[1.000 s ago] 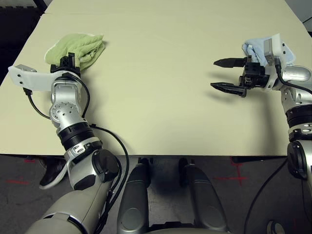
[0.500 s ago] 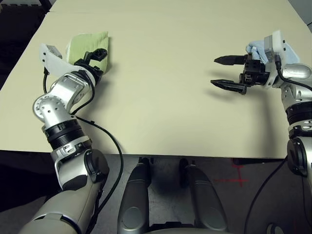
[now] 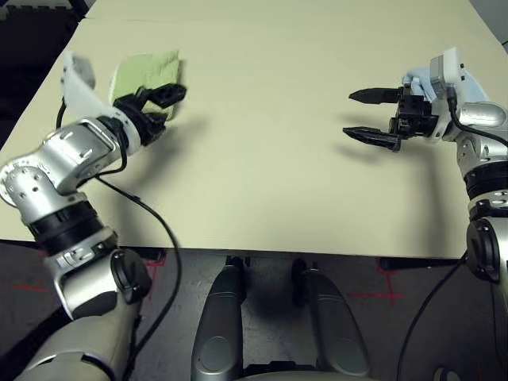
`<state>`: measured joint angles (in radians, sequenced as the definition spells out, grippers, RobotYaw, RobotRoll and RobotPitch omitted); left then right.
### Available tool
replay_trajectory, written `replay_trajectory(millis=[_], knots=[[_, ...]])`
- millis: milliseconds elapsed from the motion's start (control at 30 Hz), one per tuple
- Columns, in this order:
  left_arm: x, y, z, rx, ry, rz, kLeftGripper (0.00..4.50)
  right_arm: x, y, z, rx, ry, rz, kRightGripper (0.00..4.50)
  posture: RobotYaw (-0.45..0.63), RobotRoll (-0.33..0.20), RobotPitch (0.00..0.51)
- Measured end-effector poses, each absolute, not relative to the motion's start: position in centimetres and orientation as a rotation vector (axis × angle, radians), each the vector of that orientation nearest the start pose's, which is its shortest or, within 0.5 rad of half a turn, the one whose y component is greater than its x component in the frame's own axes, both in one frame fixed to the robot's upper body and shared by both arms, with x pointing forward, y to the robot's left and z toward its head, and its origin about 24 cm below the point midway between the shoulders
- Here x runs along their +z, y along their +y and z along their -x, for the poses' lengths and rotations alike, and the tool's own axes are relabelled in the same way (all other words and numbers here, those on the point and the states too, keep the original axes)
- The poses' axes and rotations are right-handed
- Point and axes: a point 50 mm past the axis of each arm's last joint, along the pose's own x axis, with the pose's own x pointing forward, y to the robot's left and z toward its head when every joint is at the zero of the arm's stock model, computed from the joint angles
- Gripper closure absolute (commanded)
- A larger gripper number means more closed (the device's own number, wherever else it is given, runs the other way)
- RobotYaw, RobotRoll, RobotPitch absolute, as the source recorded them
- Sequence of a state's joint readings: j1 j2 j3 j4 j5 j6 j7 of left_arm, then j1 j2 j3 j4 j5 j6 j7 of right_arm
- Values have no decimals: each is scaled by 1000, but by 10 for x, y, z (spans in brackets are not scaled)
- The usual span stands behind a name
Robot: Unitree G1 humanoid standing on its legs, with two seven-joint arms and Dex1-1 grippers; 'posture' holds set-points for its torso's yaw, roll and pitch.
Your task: Fold the towel and set it aside.
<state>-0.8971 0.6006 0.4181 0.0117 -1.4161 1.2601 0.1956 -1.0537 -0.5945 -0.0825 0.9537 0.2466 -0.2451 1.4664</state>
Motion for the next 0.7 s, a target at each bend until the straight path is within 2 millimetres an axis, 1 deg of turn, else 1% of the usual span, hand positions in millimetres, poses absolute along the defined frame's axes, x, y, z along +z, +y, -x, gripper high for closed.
replay_trajectory(millis=[67,133,167,233,267,333,400,533,633,700], knots=[[292,194,-307,-675,87,359,25,227,-224,-365,1166,-227,400,0,74,0,263],[293,190,-313,-754,10,154,25,228,-225,-369,1117,-226,311,0,72,0,263],[292,187,-316,-800,-14,81,25,229,-227,-370,1092,-231,277,0,71,0,264],[285,184,-327,-857,-73,-96,25,230,-228,-374,1027,-236,240,0,68,0,264],[278,186,-336,-858,-106,-214,25,229,-228,-377,973,-243,228,0,63,0,263],[266,191,-347,-849,-128,-356,25,228,-231,-381,872,-259,210,0,52,0,261],[256,191,-356,-839,-156,-400,25,226,-234,-383,770,-287,174,0,50,0,261],[241,176,-367,-811,-243,-392,25,219,-232,-388,593,-350,110,0,50,0,260],[237,173,-372,-768,-278,-382,25,216,-235,-388,508,-367,93,0,53,0,261],[236,174,-378,-692,-303,-333,25,214,-237,-388,432,-379,87,0,47,0,262]])
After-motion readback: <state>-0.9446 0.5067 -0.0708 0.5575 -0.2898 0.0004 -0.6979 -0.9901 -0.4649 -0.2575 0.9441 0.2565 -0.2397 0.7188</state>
